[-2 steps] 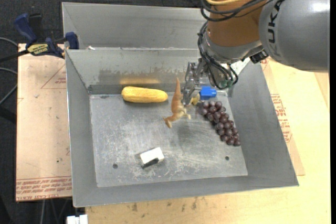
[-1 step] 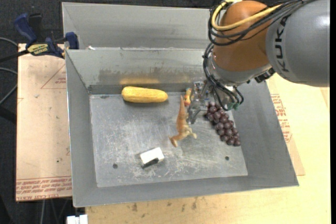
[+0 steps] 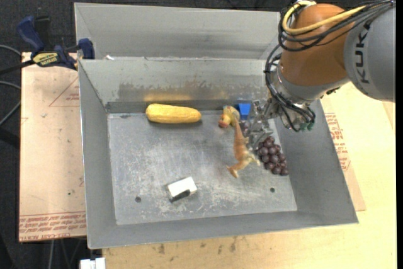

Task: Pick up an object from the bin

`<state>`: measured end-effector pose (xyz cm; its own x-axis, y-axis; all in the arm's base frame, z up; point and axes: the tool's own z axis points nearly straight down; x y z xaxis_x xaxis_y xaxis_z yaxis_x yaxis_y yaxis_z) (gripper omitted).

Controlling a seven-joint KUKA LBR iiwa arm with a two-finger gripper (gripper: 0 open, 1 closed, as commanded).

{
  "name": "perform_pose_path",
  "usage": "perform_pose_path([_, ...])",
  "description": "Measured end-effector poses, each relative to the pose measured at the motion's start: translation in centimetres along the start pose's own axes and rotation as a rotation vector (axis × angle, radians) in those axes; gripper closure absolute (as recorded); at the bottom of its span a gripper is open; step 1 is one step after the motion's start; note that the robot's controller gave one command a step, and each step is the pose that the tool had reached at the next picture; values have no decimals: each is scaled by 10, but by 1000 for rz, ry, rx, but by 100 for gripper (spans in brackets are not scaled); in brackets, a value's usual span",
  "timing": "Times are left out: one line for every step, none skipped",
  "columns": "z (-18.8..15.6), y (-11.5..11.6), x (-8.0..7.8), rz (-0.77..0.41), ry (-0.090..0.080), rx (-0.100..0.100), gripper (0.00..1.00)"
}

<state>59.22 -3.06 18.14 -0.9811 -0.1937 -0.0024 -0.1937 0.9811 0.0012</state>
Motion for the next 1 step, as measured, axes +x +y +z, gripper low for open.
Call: perform_pose_path([-41, 8, 19, -39, 11, 0, 100])
